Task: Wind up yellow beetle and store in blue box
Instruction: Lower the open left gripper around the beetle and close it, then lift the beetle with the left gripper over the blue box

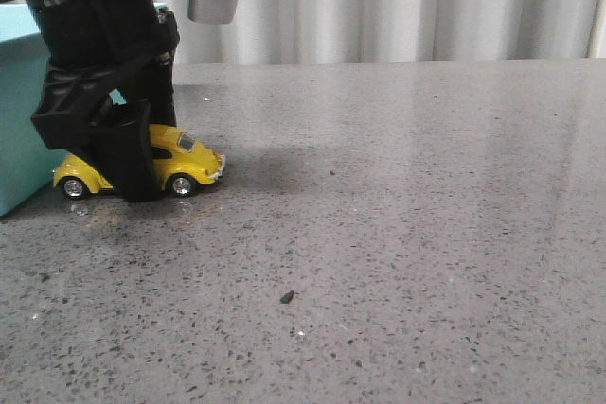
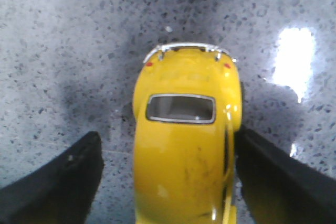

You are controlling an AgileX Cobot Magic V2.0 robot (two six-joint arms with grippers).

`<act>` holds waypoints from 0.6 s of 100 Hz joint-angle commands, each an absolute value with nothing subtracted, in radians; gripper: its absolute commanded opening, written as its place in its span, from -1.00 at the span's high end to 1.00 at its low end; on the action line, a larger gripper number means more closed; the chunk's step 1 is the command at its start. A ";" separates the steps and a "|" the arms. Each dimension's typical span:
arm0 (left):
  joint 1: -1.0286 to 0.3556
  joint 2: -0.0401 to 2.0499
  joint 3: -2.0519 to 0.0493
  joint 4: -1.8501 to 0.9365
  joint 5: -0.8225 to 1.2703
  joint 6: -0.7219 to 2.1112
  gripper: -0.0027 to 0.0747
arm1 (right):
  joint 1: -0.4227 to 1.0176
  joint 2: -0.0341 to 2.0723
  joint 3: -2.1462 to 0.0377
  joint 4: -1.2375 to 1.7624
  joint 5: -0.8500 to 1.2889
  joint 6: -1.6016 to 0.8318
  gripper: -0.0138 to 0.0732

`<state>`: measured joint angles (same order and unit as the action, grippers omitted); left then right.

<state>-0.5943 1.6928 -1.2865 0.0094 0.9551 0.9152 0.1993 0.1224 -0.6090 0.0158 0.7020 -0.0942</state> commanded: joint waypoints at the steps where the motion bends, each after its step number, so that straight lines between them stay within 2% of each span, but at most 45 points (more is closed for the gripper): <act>1: -0.590 1.694 -1.294 0.018 0.899 0.908 -0.12 | 0.201 0.136 -0.632 0.011 0.619 -0.106 0.80; 23: -0.590 1.690 -1.294 0.012 0.910 0.908 0.63 | 0.201 0.136 -0.632 0.009 0.619 -0.106 0.80; 35: -0.590 1.675 -1.301 0.012 0.923 0.908 0.91 | 0.201 0.136 -0.632 0.009 0.619 -0.106 0.80; 41: -0.590 1.664 -1.316 0.012 0.928 0.908 0.99 | 0.201 0.136 -0.632 0.009 0.619 -0.106 0.80; 60: -0.590 1.638 -1.485 -0.018 0.930 0.877 0.99 | 0.201 0.136 -0.632 0.009 0.619 -0.106 0.80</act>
